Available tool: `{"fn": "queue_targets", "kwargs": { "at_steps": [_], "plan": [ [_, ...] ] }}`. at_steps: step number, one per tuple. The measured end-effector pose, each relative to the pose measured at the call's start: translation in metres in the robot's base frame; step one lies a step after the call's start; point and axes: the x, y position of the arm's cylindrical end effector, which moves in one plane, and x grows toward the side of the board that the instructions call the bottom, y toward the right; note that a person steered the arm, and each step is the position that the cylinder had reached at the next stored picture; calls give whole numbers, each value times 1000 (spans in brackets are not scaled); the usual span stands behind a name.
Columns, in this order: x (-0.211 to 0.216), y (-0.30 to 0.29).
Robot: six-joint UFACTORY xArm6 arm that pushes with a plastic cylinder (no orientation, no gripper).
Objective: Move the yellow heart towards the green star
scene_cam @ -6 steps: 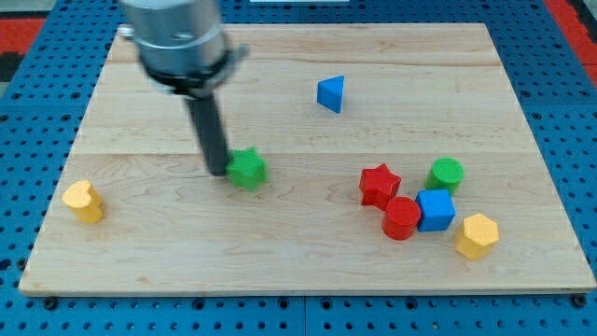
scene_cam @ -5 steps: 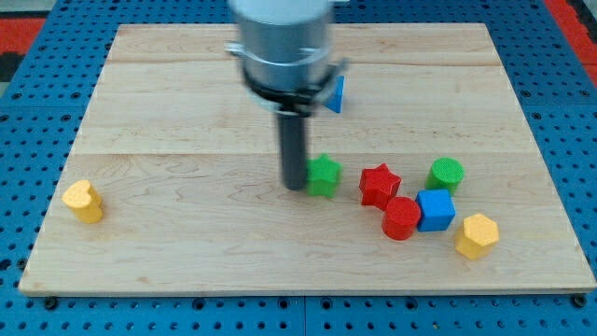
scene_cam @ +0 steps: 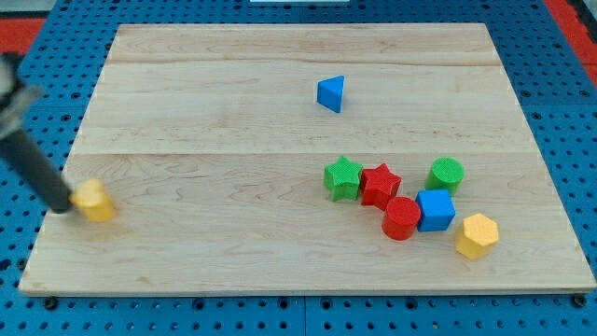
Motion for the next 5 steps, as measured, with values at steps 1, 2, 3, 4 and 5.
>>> {"fn": "queue_targets", "kwargs": {
  "at_steps": [1, 2, 3, 4, 5],
  "plan": [
    [27, 125],
    [29, 195],
    [36, 115],
    [-8, 149],
    [-9, 203]
  ]
}}
